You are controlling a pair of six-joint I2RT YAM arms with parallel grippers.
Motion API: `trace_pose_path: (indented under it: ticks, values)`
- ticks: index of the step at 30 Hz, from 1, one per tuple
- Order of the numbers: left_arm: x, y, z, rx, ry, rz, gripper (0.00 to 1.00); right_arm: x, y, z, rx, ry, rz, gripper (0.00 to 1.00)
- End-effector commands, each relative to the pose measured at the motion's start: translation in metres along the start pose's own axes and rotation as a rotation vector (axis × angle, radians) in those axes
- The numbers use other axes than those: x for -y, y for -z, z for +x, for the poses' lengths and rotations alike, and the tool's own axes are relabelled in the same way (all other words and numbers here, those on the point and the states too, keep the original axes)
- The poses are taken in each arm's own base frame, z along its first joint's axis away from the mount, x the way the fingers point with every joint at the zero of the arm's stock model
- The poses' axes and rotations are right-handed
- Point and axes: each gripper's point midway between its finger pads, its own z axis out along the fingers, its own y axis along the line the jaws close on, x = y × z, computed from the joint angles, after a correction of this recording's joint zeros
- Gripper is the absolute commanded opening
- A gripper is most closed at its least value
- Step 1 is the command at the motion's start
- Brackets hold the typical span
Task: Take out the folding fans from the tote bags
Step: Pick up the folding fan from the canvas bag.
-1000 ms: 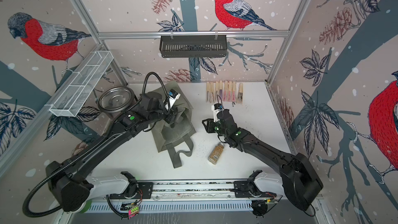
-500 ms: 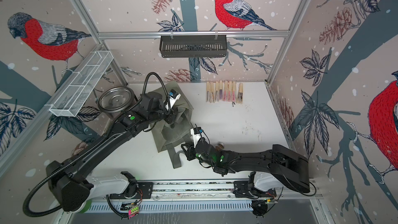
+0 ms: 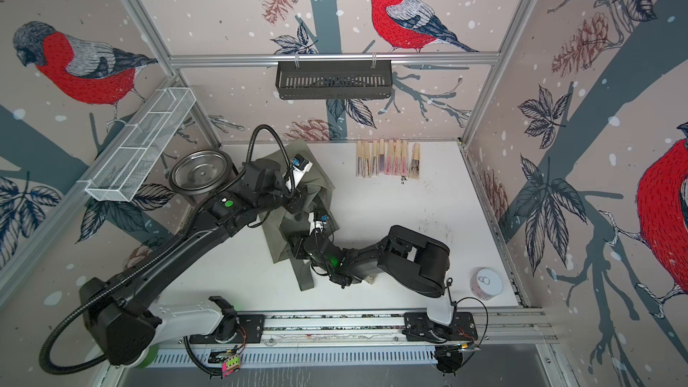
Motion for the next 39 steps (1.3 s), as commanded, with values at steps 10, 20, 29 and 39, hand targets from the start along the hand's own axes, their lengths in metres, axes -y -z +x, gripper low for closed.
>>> trace_pose_path:
  ticks: [10, 20, 29, 39]
  values:
    - [0.002, 0.005, -0.018, 0.070, -0.004, 0.012, 0.00, -0.002, -0.080, -0.040, 0.099, -0.267, -0.215, 0.49]
    - [0.005, 0.010, -0.022, 0.085, -0.006, 0.029, 0.00, 0.010, -0.131, -0.074, 0.156, -0.453, -0.187, 0.65]
    - [0.008, 0.012, -0.022, 0.091, -0.012, 0.045, 0.00, 0.032, -0.170, -0.092, 0.211, -0.600, -0.163, 0.68]
    - [0.020, 0.021, -0.027, 0.117, -0.036, 0.100, 0.00, 0.049, -0.205, -0.125, 0.233, -0.610, -0.197, 0.68]
